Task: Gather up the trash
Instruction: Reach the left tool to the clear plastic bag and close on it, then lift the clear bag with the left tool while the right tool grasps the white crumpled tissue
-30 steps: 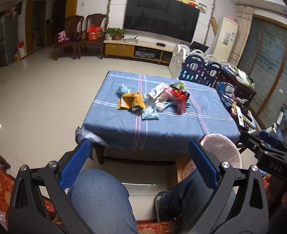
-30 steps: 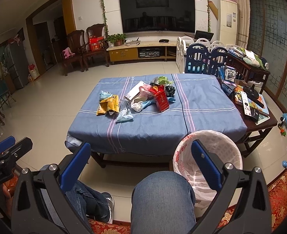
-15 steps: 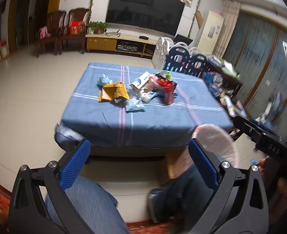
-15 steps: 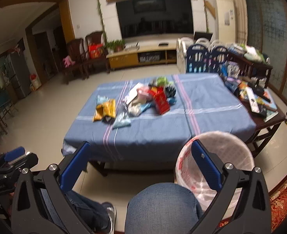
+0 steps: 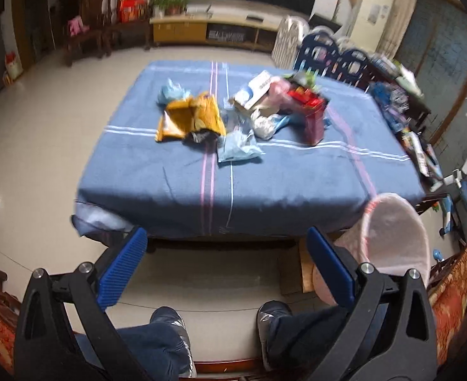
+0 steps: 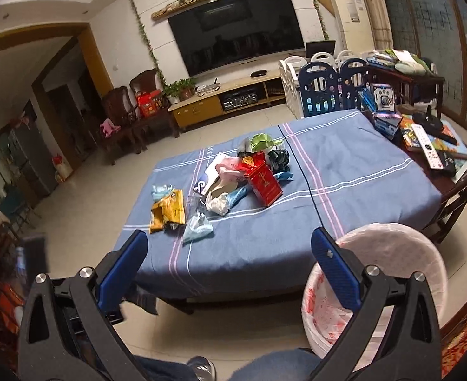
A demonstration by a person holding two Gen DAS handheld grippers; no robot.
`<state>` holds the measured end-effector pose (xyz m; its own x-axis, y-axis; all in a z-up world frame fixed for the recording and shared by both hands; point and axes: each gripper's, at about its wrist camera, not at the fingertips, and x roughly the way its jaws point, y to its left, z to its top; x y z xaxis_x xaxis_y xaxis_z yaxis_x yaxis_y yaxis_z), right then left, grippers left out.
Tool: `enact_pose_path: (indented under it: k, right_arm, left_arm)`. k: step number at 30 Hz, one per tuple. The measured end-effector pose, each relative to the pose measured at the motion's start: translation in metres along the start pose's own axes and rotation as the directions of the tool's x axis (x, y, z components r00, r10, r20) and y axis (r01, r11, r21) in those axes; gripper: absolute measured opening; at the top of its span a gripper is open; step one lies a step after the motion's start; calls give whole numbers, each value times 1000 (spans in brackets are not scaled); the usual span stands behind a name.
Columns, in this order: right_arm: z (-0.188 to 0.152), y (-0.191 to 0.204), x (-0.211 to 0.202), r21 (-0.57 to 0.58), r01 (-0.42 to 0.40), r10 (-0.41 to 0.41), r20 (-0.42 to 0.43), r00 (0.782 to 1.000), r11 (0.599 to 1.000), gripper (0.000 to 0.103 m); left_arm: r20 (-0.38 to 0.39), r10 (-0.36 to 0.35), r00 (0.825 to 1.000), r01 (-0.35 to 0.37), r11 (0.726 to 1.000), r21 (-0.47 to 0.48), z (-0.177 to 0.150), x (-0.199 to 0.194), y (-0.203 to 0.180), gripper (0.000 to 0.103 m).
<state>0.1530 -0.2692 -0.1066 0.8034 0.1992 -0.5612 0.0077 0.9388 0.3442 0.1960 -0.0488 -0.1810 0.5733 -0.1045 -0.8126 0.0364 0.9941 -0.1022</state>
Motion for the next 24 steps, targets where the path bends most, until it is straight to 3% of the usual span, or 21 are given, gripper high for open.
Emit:
enact_pose_path:
  k: [3,8,13,15,17,18,19,21,22,24]
  right_arm:
    - [5,-5,23,58,-39,38,12,999,998,100]
    - [-4,-12,52,136,-41,35,42,998,990,100]
    - [-4,-5,55,104,-58,55,37,998,993,100]
    - [-4,0,57,72,-50,48,30,998,996,100]
    - [-5,5,60,48,-49,48,24,999,998,100]
    - [-5,7,61,38,-48,47,21,999,998,100]
    - [-5,9,62,30,-48,48,20,999,998,100]
    - [-5,10,66,21,-47,46,16,999,999,100]
    - [-4,10,69,23,-45,44,12,999,999,100]
    - [-1,7,76,38,-45,45,6,999,998,100]
  left_arm:
    - [-51,-15,999,15,1000,-3,25,45,-10,100]
    - [-139,-67,988,62,997,-40,67,119,-19,96]
    - [-183,-28,983,18,998,-60,95,180,-23,96]
    - [-221,-36,975,19,997,-79,101,204,-22,89]
    - [-253,-44,967,24,996,-83,104,223,-22,66]
    - [-256,-40,966,20,997,-78,104,229,-21,62]
    - [-242,-34,970,17,997,-70,105,229,-21,45]
    - [-262,-100,960,75,992,-104,106,225,-19,39]
    - [-264,-114,958,88,990,-112,106,221,-18,29]
    - [-217,-84,972,71,995,-67,108,198,-19,24]
